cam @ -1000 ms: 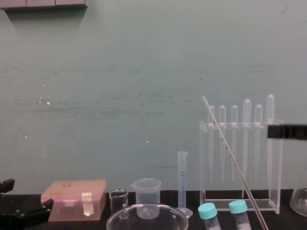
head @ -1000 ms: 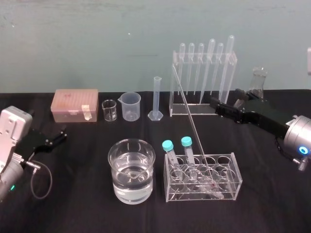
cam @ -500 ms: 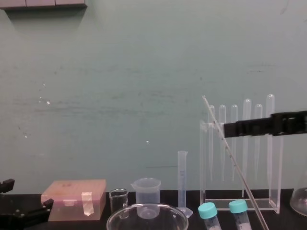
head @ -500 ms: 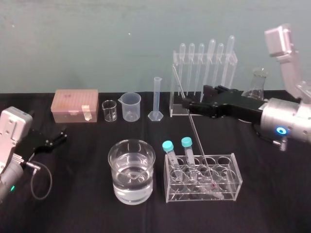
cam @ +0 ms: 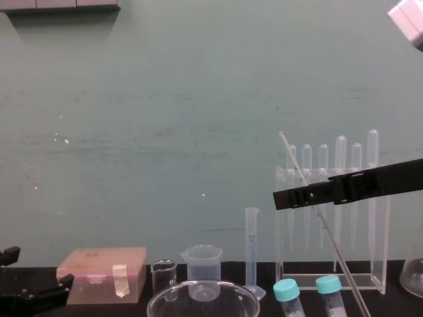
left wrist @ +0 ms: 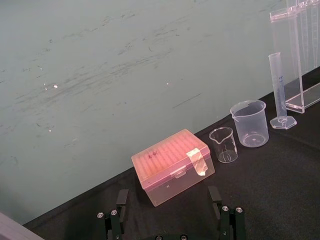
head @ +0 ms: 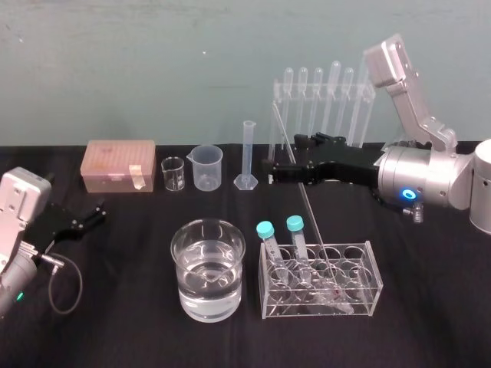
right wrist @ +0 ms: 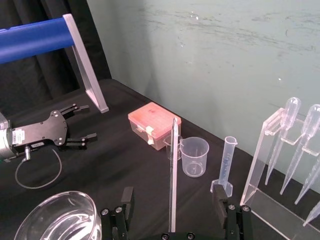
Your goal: Hold the thermometer with one hand and immerse one end into the beaker, then reinsert it into the test tube rack.
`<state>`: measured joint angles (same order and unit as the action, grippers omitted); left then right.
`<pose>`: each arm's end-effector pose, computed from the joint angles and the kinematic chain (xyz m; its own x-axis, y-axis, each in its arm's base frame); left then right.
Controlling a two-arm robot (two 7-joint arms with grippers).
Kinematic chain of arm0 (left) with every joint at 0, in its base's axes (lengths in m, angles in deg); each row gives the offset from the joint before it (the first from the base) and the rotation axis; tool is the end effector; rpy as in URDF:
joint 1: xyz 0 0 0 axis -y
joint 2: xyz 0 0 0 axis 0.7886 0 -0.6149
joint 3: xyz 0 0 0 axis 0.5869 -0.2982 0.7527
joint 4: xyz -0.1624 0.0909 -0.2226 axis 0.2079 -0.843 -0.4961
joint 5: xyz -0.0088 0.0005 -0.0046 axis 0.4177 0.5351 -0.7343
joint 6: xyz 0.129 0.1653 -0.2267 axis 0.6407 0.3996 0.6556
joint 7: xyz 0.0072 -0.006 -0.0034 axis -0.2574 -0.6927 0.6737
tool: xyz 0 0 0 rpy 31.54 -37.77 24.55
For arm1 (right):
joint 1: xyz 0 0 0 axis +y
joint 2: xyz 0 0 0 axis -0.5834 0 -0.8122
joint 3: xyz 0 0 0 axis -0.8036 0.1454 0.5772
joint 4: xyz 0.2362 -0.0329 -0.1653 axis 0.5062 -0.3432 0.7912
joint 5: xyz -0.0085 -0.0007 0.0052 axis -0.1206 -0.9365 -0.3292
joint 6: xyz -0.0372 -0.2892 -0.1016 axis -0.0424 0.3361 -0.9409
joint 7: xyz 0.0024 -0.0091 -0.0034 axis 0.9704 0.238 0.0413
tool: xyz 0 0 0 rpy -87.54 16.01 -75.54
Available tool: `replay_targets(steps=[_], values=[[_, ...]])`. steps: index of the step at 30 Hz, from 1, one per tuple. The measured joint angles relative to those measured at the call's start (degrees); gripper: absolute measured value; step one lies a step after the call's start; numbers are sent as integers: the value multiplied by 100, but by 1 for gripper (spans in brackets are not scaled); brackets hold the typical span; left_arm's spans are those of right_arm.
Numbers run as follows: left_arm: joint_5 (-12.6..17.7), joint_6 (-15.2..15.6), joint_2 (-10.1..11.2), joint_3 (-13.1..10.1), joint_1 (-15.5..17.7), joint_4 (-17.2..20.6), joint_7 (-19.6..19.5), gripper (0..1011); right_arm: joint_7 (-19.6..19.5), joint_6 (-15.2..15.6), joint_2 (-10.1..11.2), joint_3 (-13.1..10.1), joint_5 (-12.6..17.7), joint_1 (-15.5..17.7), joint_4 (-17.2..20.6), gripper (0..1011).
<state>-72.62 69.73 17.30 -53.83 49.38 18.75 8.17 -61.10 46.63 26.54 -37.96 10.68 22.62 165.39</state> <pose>0.3580 0.0827 -0.3022 0.2923 0.8802 0.3738 -0.9552 0.2873 0.0703 0.4221 -0.0348 -0.1563 0.7471 -0.6641 -0.0288 0.6301 0.7214 -0.2872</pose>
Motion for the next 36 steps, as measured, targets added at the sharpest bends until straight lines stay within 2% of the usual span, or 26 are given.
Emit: replay_targets(steps=[5, 15, 24, 25, 28, 29, 31, 35, 36], values=[[0, 0, 0, 0, 0, 0, 0, 1008, 47, -99, -78, 73, -96, -110, -139, 1003], [0, 0, 0, 0, 0, 0, 0, 1008, 44, -93, -66, 62, -83, -96, -118, 1000], [0, 0, 0, 0, 0, 0, 0, 1008, 41, -77, -60, 50, -68, -83, -102, 812], [0, 0, 0, 0, 0, 0, 0, 1008, 41, -75, -60, 49, -66, -82, -101, 751], [0, 0, 0, 0, 0, 0, 0, 1008, 41, -73, -58, 47, -65, -81, -99, 695], [0, 0, 0, 0, 0, 0, 0, 1008, 41, -72, -58, 46, -64, -80, -97, 633], [0, 0, 0, 0, 0, 0, 0, 1008, 41, -70, -56, 45, -63, -79, -96, 593], [0, 0, 0, 0, 0, 0, 0, 1008, 41, -67, -55, 43, -62, -77, -93, 430], [0, 0, 0, 0, 0, 0, 0, 1008, 40, -66, -55, 43, -61, -77, -93, 430]])
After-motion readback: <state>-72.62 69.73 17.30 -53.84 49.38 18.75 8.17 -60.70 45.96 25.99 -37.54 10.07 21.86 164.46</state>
